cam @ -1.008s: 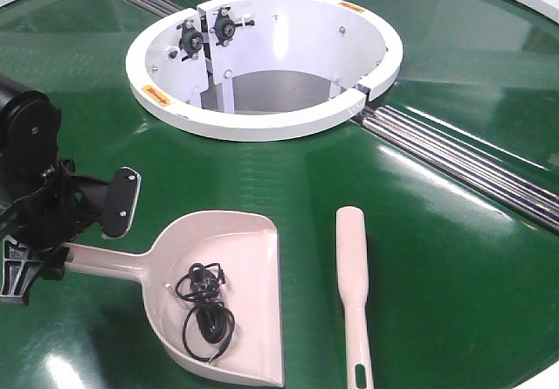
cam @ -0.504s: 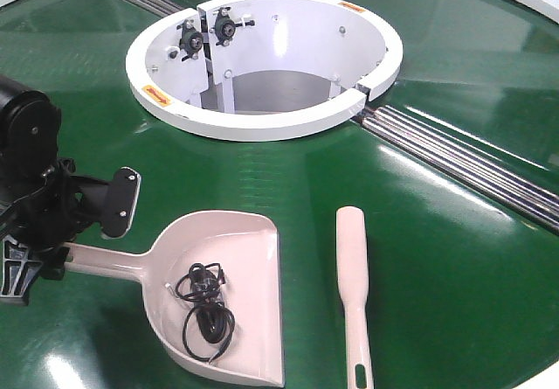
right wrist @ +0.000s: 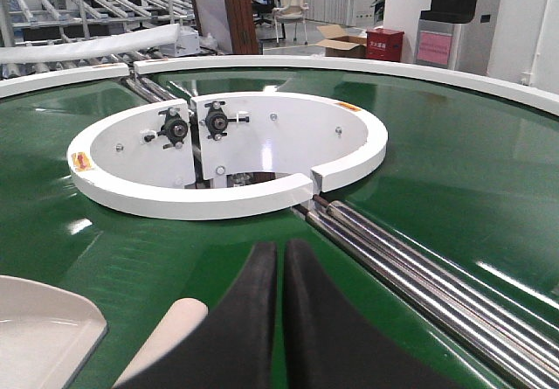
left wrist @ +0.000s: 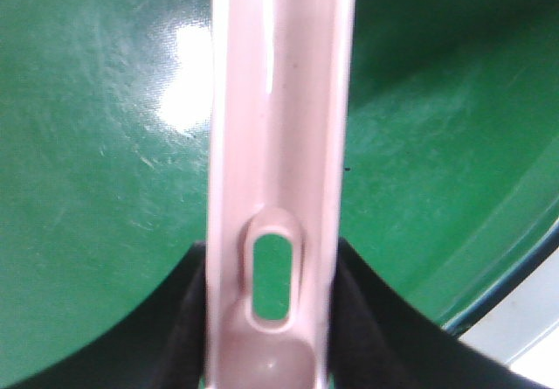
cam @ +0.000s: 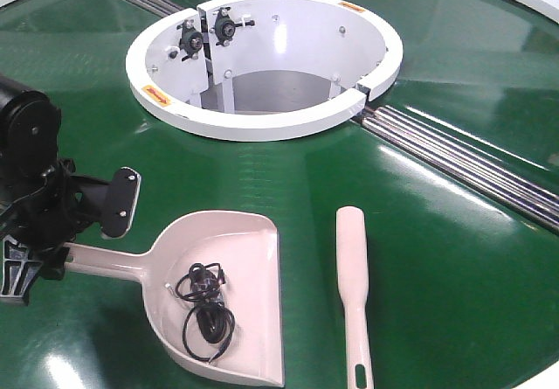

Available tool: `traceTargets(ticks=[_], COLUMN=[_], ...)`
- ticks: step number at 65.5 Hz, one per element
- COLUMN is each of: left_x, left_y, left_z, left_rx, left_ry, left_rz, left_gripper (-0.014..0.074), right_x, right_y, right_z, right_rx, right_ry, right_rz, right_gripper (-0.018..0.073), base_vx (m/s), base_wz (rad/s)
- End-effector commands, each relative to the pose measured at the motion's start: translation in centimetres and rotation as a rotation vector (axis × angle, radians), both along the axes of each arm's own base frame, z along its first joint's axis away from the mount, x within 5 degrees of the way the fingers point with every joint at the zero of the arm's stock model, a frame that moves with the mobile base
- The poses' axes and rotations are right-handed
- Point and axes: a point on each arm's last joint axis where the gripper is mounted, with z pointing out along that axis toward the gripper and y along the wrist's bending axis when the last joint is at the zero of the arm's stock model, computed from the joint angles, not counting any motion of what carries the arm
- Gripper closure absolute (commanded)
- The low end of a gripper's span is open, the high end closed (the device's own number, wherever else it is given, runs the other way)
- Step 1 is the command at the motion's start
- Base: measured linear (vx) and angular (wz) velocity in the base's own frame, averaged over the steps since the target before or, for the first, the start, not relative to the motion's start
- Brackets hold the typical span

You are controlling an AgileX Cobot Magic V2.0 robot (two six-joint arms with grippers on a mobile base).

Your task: Clean and inspect green conveyor with broom and dustpan

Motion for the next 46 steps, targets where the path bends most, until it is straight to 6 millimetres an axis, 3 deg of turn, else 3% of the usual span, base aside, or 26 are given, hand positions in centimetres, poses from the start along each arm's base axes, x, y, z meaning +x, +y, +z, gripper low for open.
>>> traceTargets(ticks=[1,46], left_x=[-0.34,-0.34], left_y=[-0.34,-0.32], left_z=[1.65,1.65], left_rx=[-0.032,-0.03], left_ry=[-0.038,-0.038], left_rz=[0.001,0.001], left_gripper=[0.0619,0.059], right_x=[0.07,0.07], right_y=[-0.16,-0.15], right_z=[1.38,1.38], right_rx=[0.015,0.015], right_ry=[-0.085,-0.085], right_rz=[-0.019,-0.018], right_gripper=[0.0569,0.0569], base_vx=[0.0,0.0], base_wz=[0.0,0.0])
